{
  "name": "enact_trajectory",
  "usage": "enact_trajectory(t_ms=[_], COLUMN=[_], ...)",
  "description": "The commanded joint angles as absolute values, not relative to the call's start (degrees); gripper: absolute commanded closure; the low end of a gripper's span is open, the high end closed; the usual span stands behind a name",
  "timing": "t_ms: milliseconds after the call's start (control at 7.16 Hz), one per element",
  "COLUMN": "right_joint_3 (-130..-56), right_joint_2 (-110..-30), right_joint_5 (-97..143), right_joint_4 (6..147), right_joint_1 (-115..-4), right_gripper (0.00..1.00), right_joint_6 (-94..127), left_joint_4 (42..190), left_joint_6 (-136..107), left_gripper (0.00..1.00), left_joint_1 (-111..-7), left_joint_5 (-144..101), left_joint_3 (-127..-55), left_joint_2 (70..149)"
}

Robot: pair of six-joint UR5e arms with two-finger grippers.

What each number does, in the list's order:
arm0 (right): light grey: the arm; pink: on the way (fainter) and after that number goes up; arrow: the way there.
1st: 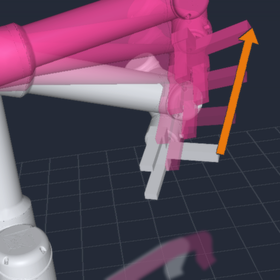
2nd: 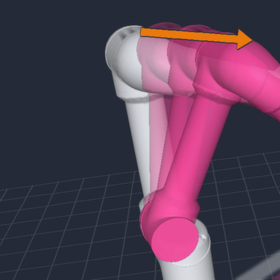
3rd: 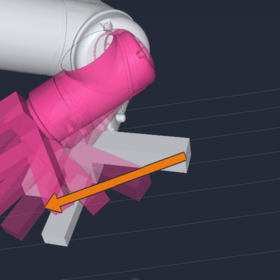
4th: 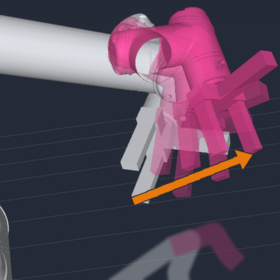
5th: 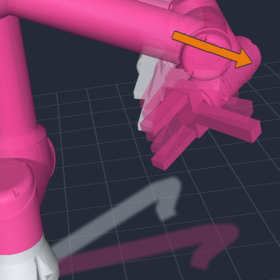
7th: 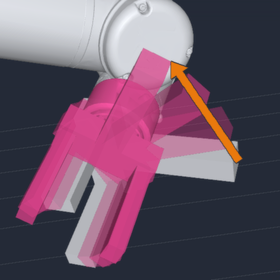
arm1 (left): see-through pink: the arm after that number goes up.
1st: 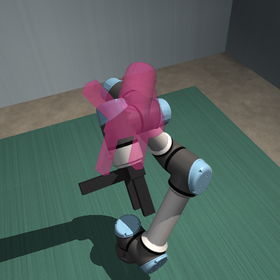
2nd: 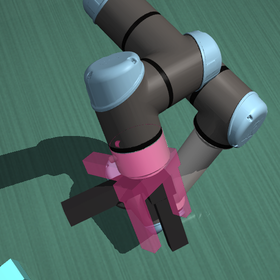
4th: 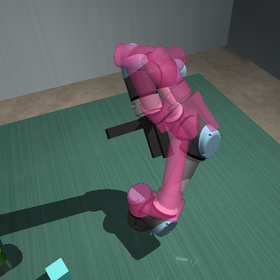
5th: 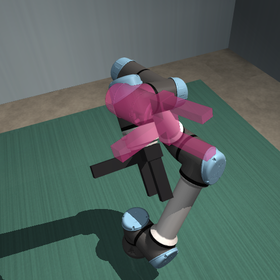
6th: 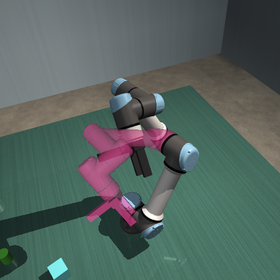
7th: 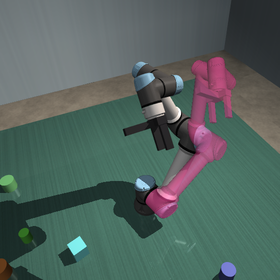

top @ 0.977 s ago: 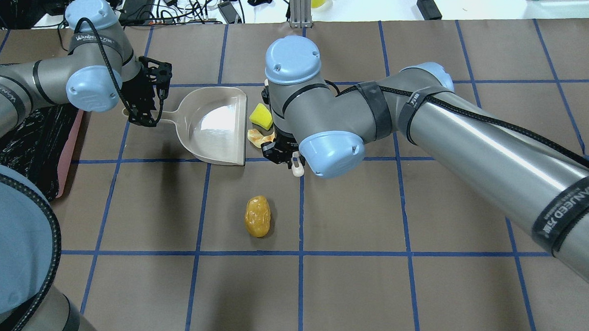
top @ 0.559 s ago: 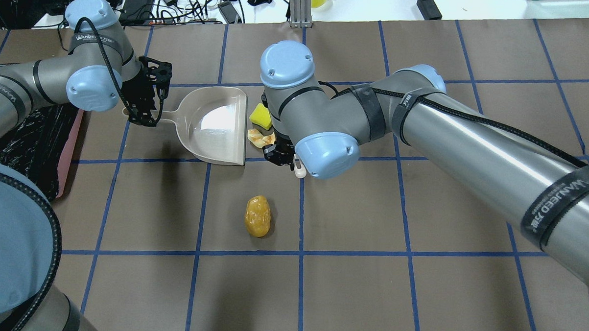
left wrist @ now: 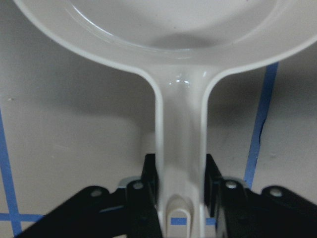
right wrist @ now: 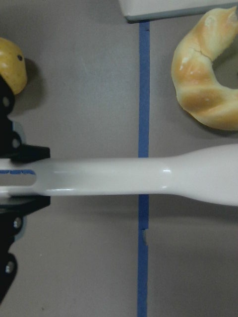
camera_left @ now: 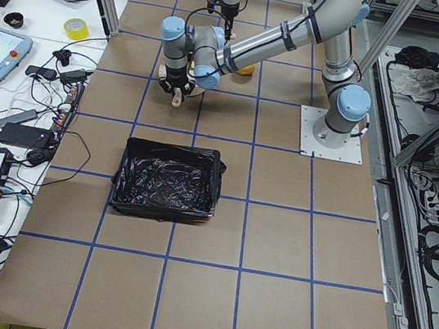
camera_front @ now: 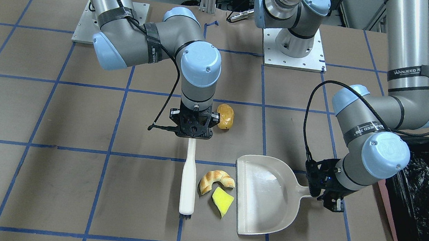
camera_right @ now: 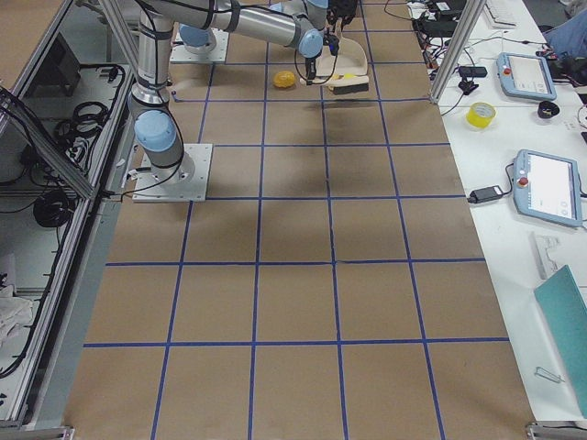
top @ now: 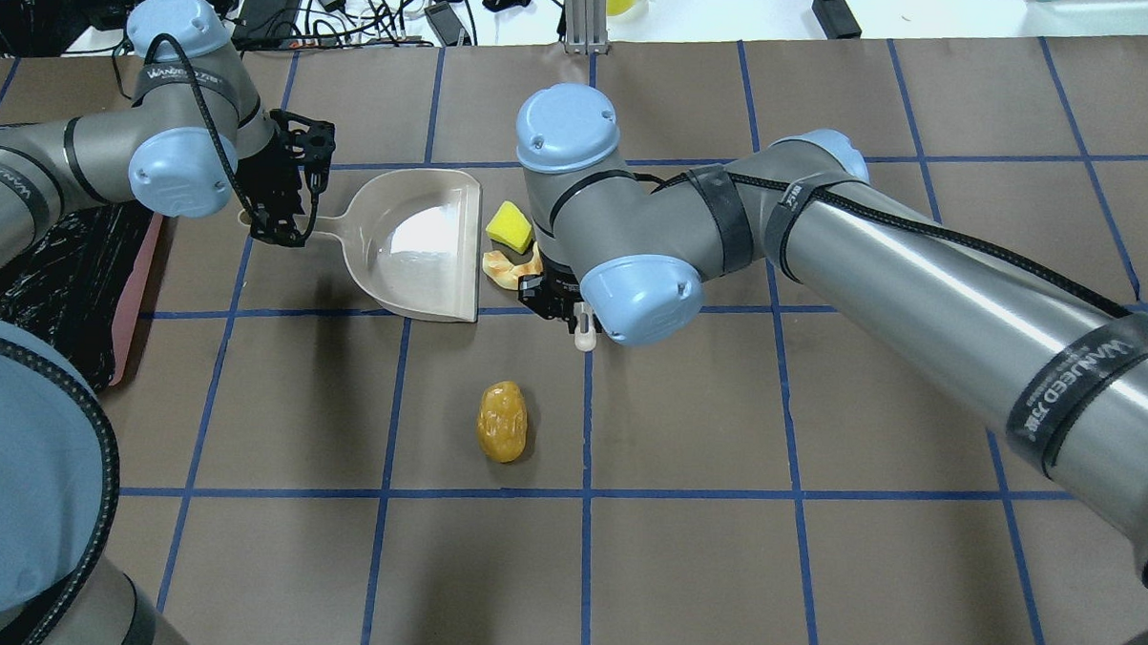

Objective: Sweep and dump trash into bin
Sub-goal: 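Sweep the sponge and bread roll into the dustpan with the right gripper's brush, then move the dustpan toward the potato with the left gripper while the right brushes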

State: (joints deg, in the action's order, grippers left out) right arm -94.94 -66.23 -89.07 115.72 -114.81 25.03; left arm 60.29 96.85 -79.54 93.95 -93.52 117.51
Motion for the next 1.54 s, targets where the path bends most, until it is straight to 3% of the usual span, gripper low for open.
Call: enact_trajectory(t_ms=[0,977,1396], right_joint_3=[-95.10,-93.79,-87.91], right_joint_2=[-65.39,-62.67,-60.73], right_joint_5=[-84.57,-78.40,-78.49], right_joint_4=[115.40,118.45,118.83], right_joint_1=[-114.79,-124.35,-130.94], right_gripper=[1.00,1.00,1.00], right_joint_6=[28.99,40.47,44.82], left_joint_4=[60.29,60.29,60.29], left_joint_6=[96.86,96.86,96.86], left_gripper=[0.99,0.99,0.99], left_joint_1=[-79.45,-79.54,-79.45], left_joint_5=[93.96,93.95,93.87], left_joint_3=[-93.52,-93.60,-93.69], left_joint_2=[117.51,117.51,117.51])
